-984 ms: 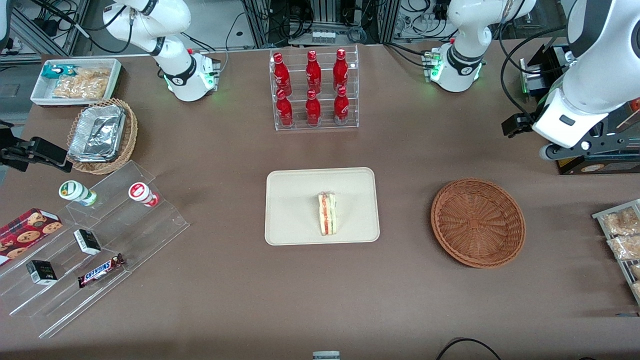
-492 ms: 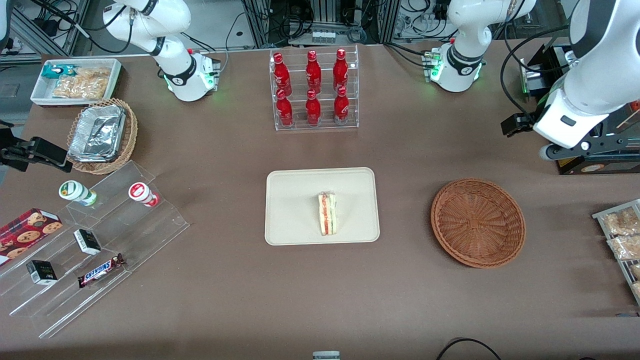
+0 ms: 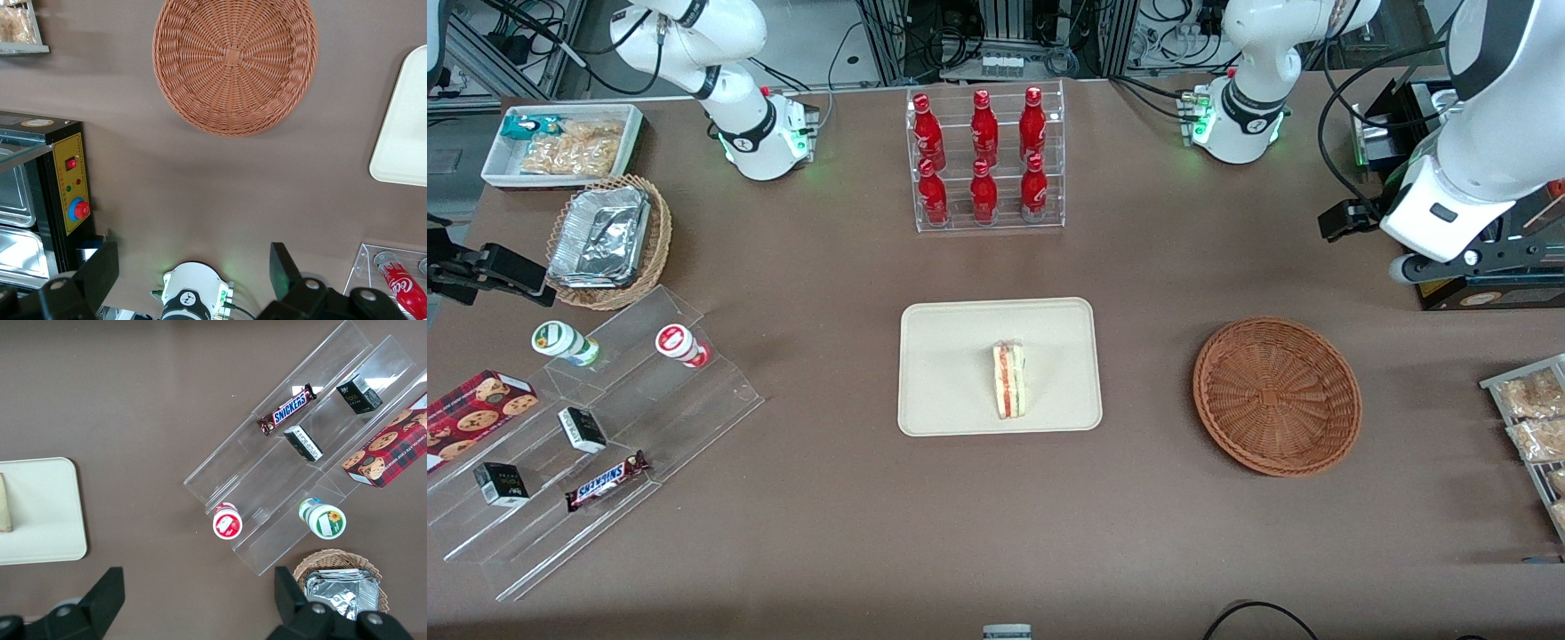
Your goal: Place sandwich from basket to tray
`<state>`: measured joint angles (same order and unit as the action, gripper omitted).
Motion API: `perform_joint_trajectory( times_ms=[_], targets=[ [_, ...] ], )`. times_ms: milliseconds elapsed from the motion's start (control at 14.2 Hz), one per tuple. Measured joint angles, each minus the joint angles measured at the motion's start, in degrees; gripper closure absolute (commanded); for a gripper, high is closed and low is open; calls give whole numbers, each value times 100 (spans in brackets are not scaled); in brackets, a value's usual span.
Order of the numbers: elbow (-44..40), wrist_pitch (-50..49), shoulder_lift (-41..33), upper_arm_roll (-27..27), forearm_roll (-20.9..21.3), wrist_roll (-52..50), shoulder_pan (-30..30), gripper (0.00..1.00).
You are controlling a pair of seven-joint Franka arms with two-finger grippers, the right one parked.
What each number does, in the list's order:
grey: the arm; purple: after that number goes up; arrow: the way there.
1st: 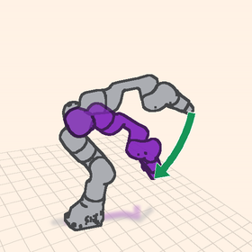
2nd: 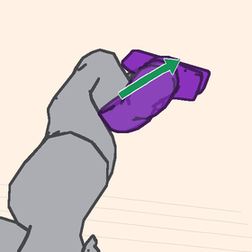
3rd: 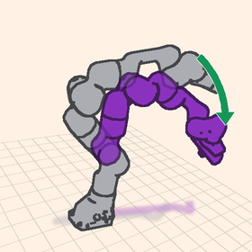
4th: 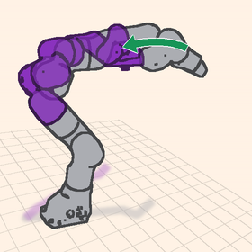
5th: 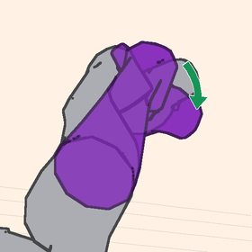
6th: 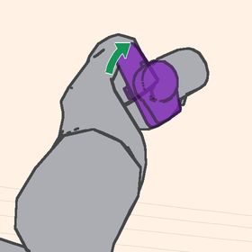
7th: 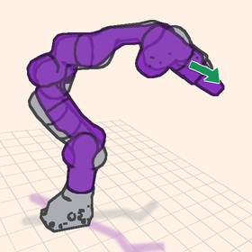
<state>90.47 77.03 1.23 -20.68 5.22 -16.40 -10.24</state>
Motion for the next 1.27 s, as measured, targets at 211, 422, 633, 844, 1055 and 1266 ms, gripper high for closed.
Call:
perform_joint_trajectory(
  times_ms=[211, 422, 633, 844, 1055, 1266],
  targets=[
    [-1, -2, -30, 386, -11, 1, 378, 0],
    [-53, -2, -39, 457, -53, 2, 419, 0],
    [-215, -2, -1, 470, -131, 6, 419, 0],
    [-258, -2, 24, 475, -134, 20, 419, 0],
    [-259, -2, 42, 477, -135, 24, 419, 0],
    [-259, -2, 81, 477, -138, 25, 422, 0]
  ],
)
